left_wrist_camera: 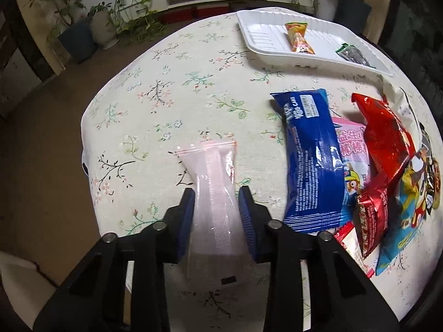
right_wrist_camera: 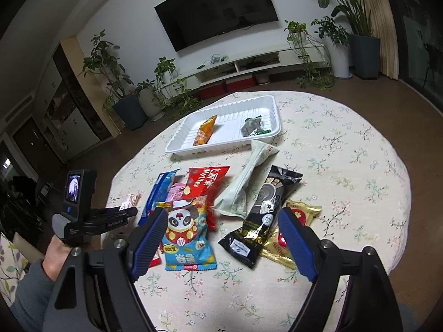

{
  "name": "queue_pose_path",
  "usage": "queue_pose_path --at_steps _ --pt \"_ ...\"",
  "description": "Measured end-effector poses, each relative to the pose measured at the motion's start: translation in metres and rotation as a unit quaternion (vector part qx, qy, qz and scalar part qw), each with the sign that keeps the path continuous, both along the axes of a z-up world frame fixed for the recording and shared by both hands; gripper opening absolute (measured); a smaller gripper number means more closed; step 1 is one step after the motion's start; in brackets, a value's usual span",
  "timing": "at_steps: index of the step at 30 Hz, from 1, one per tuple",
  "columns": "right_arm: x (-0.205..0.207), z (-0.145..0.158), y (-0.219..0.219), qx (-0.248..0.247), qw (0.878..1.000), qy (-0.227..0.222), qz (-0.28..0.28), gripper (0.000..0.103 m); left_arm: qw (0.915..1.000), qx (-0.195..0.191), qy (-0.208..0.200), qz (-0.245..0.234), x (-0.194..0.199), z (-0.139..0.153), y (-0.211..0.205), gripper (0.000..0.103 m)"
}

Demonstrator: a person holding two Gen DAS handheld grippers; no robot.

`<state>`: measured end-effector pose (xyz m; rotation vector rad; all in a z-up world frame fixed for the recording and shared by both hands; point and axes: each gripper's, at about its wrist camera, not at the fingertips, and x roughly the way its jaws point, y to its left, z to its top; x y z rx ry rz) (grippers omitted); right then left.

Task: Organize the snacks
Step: 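Grasp the pink-white wrapped bar with the left gripper while the right gripper reaches the white-green packet, then lift the pink bar with the left gripper while the right gripper grasps the white-green packet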

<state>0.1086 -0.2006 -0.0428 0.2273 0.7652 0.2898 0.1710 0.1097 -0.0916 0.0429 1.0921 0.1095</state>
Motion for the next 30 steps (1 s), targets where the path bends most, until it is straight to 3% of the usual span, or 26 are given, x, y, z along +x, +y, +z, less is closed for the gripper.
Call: queue_pose_path --at_steps 4,9,11,15,19,24,30 --pt "0.017 0.002 0.005 -0.015 1.000 0.013 -0.003 0.080 0.9998 -0.018 -0.002 -0.010 -0.001 0.000 0.002 0.023" --pt "0.062 -0.005 0.013 0.029 0.996 0.080 0.023 0.068 0.9985 -0.052 -0.007 -0.015 -0.009 0.001 0.007 0.022" --pt "0.082 -0.010 0.020 0.019 0.994 0.107 0.028 0.059 0.9977 -0.066 -0.012 -0.015 -0.011 0.001 0.010 0.022" --pt "0.117 -0.031 0.023 0.014 0.985 0.174 0.008 0.059 0.9954 -0.093 -0.018 -0.015 -0.017 0.002 0.016 0.021" --pt "0.142 -0.052 0.024 -0.015 0.977 0.214 -0.016 0.059 0.9921 -0.122 -0.027 -0.013 -0.021 0.002 0.022 0.021" --pt "0.163 -0.078 0.027 -0.039 0.967 0.251 -0.031 0.054 0.9887 -0.146 -0.032 -0.011 -0.023 0.002 0.027 0.021" --pt "0.170 -0.086 0.038 -0.075 0.968 0.238 -0.017 0.044 0.9857 -0.165 -0.036 -0.008 -0.025 0.002 0.030 0.021"
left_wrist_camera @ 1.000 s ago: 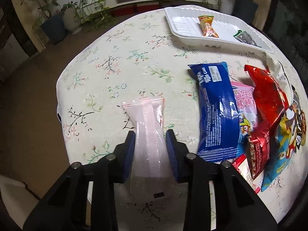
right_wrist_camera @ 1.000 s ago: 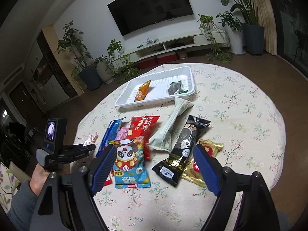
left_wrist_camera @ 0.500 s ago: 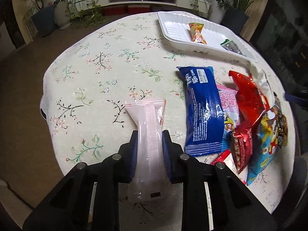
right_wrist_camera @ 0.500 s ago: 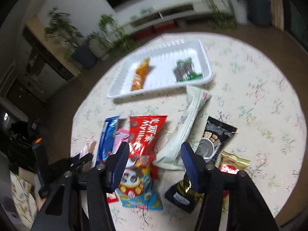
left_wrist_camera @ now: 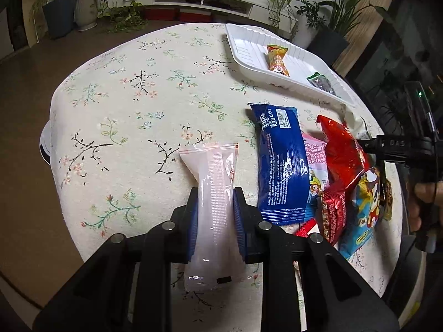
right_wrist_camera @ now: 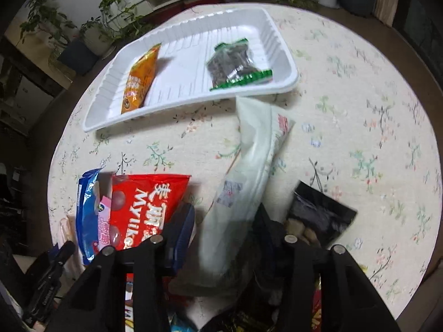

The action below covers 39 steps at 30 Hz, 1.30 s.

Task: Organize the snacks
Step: 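Lift the pink bar with the left gripper while the right gripper grasps the white-green packet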

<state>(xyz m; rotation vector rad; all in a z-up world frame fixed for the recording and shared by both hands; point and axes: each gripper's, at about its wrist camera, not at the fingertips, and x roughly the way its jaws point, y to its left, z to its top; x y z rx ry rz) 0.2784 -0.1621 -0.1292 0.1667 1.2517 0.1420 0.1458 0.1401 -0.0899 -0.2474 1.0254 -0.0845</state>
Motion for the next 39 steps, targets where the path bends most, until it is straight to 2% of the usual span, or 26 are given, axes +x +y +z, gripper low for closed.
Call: queue_pose_path --at_steps 1,2,5,12,18,22,28,31,39 --pt "0.000 0.000 0.000 0.000 1.000 -0.001 0.003 0.032 1.0000 0.000 0.000 0.000 0.000 0.000 0.000 0.021" --pt "0.000 -0.001 -0.001 0.003 1.000 -0.003 0.006 0.026 1.0000 -0.001 -0.001 0.000 0.000 0.000 0.000 0.020" --pt "-0.001 -0.002 -0.004 0.013 1.000 -0.009 0.011 0.020 1.0000 -0.001 -0.001 0.001 -0.001 0.000 0.000 0.020" --pt "-0.009 0.006 -0.012 0.048 0.998 -0.031 0.001 0.016 0.9998 -0.017 -0.004 0.007 -0.006 0.002 0.004 0.019" --pt "-0.020 0.026 -0.023 0.093 0.994 -0.060 -0.004 0.015 0.9986 -0.049 -0.015 0.016 -0.013 0.011 0.015 0.019" --pt "-0.023 0.035 -0.024 0.098 0.993 -0.071 -0.001 0.014 0.9970 -0.071 -0.025 0.018 -0.014 0.022 0.018 0.019" --pt "-0.020 0.021 -0.019 0.081 0.996 -0.042 0.015 0.013 0.9974 -0.066 -0.025 0.012 -0.013 0.026 0.009 0.019" --pt "-0.022 0.019 -0.016 0.071 0.996 -0.042 0.025 0.013 0.9974 -0.067 -0.024 0.012 -0.015 0.025 0.007 0.019" --pt "-0.014 0.003 0.017 -0.012 0.997 0.001 0.081 0.015 0.9975 -0.067 -0.022 0.011 -0.014 0.022 0.003 0.019"
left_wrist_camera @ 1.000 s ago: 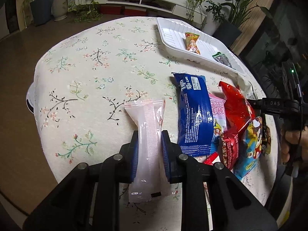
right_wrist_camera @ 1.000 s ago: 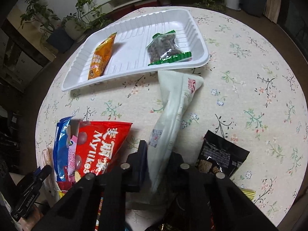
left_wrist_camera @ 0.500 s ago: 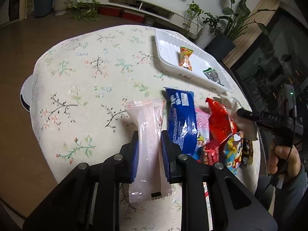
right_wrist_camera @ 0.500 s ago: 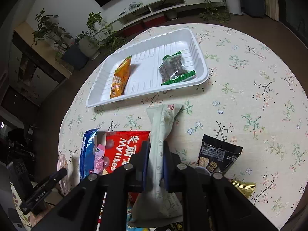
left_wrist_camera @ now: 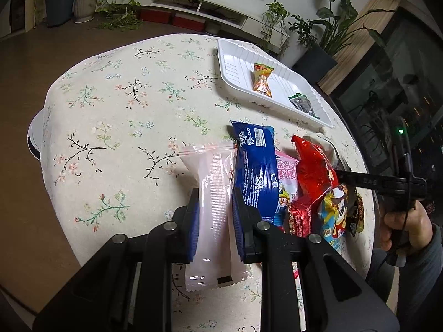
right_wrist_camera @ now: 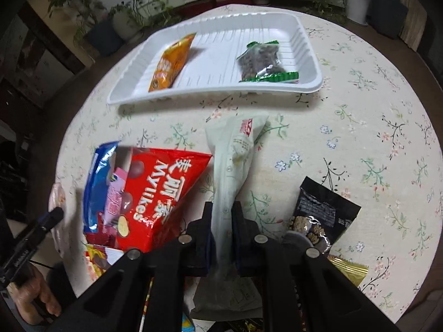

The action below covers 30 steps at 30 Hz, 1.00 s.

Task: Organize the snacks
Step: 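Lift the pink bar with the left gripper while the right gripper grasps the white-green packet, then lower both held packets into the white tray and open both grippers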

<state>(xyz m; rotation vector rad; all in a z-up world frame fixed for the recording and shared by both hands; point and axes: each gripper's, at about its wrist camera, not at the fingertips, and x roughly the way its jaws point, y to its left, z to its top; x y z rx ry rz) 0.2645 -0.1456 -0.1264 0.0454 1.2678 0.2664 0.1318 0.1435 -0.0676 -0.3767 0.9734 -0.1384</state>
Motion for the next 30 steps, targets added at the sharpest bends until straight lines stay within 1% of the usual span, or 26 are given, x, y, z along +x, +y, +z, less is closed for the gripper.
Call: queue_pose_path --at_steps 3,5,7,10,12,16,18,23,24,27,29,30 --pt "0.001 -0.002 0.011 -0.031 0.999 -0.010 0.013 0.015 1.0000 -0.002 -0.001 0.001 -0.002 0.000 0.001 0.019" --pt "0.001 -0.004 0.016 -0.043 0.999 -0.017 0.020 0.014 1.0000 -0.004 -0.002 0.001 -0.002 0.000 0.002 0.019" --pt "0.001 -0.005 0.017 -0.041 0.999 -0.020 0.019 0.013 1.0000 -0.004 -0.005 0.001 -0.002 0.002 0.002 0.019" --pt "-0.001 -0.005 0.010 -0.009 1.000 -0.022 0.003 0.012 0.9999 -0.010 -0.008 0.003 -0.003 0.005 0.006 0.019" --pt "-0.004 -0.004 0.002 0.016 0.999 -0.027 -0.010 0.012 0.9997 -0.023 -0.009 0.002 -0.001 0.007 0.011 0.019" --pt "-0.003 0.013 -0.012 0.063 0.997 -0.042 -0.026 0.012 0.9990 -0.040 -0.021 0.003 0.005 0.021 0.019 0.019" --pt "-0.002 0.026 -0.025 0.089 0.994 -0.059 -0.036 0.012 0.9987 -0.043 -0.029 0.001 0.010 0.030 0.021 0.019" --pt "0.006 0.068 -0.058 0.156 0.980 -0.103 -0.073 0.012 0.9969 -0.057 -0.053 -0.007 0.034 0.060 0.030 0.019" --pt "0.008 0.075 -0.065 0.162 0.977 -0.114 -0.082 0.012 0.9967 -0.057 -0.058 -0.007 0.041 0.066 0.032 0.019" --pt "0.020 0.092 -0.090 0.174 0.969 -0.139 -0.109 0.012 0.9949 -0.072 -0.071 -0.010 0.071 0.086 0.040 0.019" --pt "0.034 0.100 -0.106 0.185 0.962 -0.157 -0.126 0.012 0.9949 -0.063 -0.079 -0.011 0.094 0.099 0.042 0.019" --pt "0.041 0.103 -0.109 0.184 0.961 -0.161 -0.130 0.012 0.9946 -0.061 -0.082 -0.015 0.105 0.104 0.042 0.019"
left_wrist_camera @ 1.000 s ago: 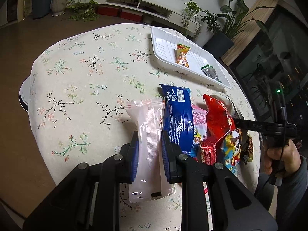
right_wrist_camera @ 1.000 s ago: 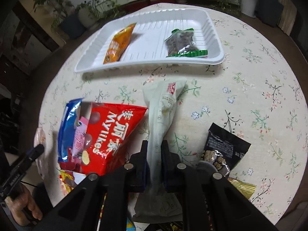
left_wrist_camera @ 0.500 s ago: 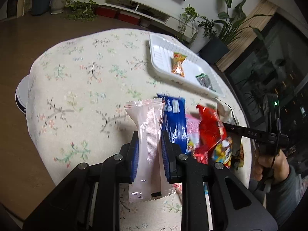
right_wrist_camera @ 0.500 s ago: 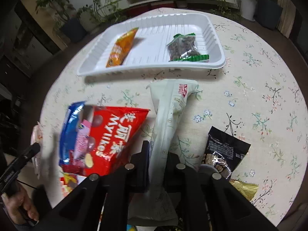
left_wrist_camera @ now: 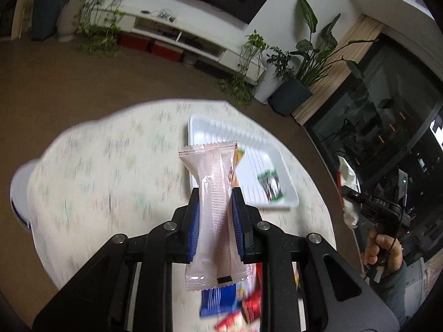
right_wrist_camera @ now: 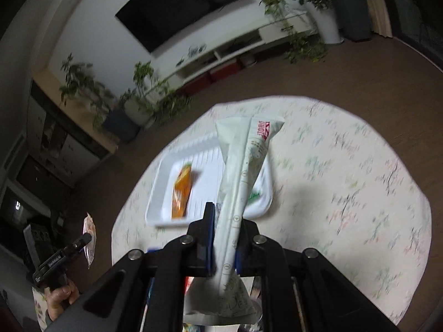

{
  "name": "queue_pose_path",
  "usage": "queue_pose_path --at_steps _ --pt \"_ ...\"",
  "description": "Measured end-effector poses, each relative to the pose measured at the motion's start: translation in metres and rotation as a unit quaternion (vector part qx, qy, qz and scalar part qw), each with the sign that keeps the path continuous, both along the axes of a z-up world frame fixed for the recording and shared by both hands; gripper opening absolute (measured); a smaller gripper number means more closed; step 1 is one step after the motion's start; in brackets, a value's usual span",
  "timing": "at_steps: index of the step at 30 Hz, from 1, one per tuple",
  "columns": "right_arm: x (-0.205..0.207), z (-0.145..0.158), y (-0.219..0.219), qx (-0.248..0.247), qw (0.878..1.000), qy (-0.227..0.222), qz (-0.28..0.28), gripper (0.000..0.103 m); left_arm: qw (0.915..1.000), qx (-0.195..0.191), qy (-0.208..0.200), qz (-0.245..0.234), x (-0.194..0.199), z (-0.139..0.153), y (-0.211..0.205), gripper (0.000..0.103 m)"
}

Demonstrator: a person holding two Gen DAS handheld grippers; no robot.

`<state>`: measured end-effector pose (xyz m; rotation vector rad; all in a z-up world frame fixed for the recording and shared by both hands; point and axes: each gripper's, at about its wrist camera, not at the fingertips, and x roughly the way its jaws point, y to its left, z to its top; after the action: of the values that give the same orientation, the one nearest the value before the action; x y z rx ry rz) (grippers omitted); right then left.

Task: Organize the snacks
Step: 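Lower both held packets into the white tray and open both grippers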

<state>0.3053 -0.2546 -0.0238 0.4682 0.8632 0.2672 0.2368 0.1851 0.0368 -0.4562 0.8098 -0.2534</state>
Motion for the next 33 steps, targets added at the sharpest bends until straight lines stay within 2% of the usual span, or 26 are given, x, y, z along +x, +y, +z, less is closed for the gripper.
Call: queue_pose_path --at_steps 4,6,9,13,17,21,33 --pt "0.032 0.013 0.007 -0.027 0.999 -0.016 0.012 0.012 0.9997 0.016 0.000 -0.020 0.049 0.013 -0.013 0.019" --pt "0.052 0.017 0.032 -0.041 0.998 -0.025 0.041 0.012 0.9995 0.014 0.005 -0.029 0.075 0.011 -0.022 0.019" --pt "0.081 0.010 0.064 -0.047 0.996 -0.017 0.076 0.012 0.9983 0.027 0.019 -0.048 0.108 0.001 -0.041 0.019" --pt "0.112 -0.013 0.098 -0.061 0.993 0.006 0.103 0.012 0.9962 0.040 0.044 -0.064 0.143 -0.029 -0.064 0.019" --pt "0.133 -0.044 0.117 -0.084 0.989 0.035 0.118 0.012 0.9956 0.040 0.060 -0.060 0.160 -0.054 -0.074 0.019" --pt "0.139 -0.067 0.119 -0.095 0.986 0.055 0.123 0.012 0.9933 0.061 0.071 -0.067 0.169 -0.076 -0.087 0.019" --pt "0.139 -0.104 0.129 -0.126 0.980 0.082 0.127 0.012 0.9888 0.087 0.106 -0.059 0.194 -0.133 -0.097 0.021"
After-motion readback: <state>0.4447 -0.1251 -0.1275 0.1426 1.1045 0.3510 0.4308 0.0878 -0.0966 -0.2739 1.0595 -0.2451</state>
